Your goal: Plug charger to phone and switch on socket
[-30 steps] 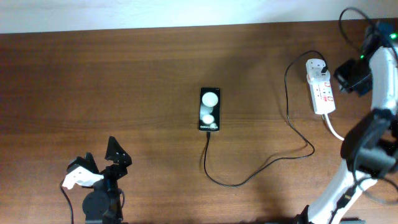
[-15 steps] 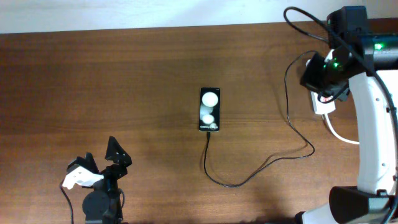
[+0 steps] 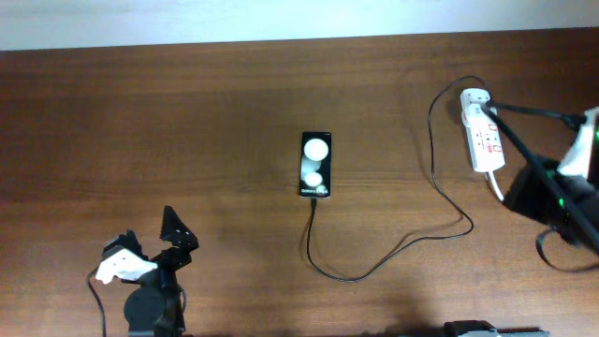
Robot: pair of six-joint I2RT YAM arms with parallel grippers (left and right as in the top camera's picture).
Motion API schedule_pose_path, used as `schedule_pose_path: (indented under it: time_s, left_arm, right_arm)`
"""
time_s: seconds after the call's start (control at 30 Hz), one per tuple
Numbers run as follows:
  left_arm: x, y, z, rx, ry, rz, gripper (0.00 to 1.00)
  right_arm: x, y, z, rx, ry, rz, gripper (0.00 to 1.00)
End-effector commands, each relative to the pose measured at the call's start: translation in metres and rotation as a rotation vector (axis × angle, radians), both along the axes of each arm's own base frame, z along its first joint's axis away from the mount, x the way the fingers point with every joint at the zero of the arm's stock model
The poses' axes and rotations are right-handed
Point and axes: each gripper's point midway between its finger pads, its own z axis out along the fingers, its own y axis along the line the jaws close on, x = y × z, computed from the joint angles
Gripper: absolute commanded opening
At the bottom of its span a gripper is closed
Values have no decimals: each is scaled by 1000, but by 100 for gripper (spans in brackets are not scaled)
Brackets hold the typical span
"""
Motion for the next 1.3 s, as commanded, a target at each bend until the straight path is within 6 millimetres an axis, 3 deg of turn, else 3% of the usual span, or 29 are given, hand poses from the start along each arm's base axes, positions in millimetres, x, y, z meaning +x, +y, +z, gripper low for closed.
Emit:
schedule_pose_path:
  time_s: [0.0,0.13,0.27,0.5,0.77,0.83,1.0,1.03,1.07,1.1,1.27]
  left_arm:
    - [4,-15,-4,319,84,-129,99]
    - [6,-34,-6,558,118,-266,99]
    - [6,-34,-6,558,119,-266,99]
    - [6,-34,-6,558,119,-266,99]
    - [6,-34,-6,558,119,-266,99]
    - [6,-34,-6,558,119,-266,99]
    - [6,-34,-6,558,119,-266,99]
    - [6,-34,-6,558,119,-266,99]
    - [6,-34,-6,558,119,-266,99]
    - [6,-34,-6,558,119,-266,99]
    - [6,-34,-6,558,119,-266,99]
  right_arm:
    - [-14,0,8,-21,-42,18,4]
    - [-21,0,12,-22,-67,19,4]
    - [-26,0,12,-36,-73,36,4]
    - [-43,0,-6,-51,-43,54,4]
    - [-93,0,8,-56,-202,52,4]
    - [-106,0,1,-56,-217,51,4]
    - [-120,8,-53,-20,-113,84,6]
    - [-119,8,-59,-19,-93,84,9]
    - [-118,8,-66,-18,-67,85,25]
    - [-117,8,-73,-16,-42,85,97]
    - [-113,7,-89,-16,12,84,99]
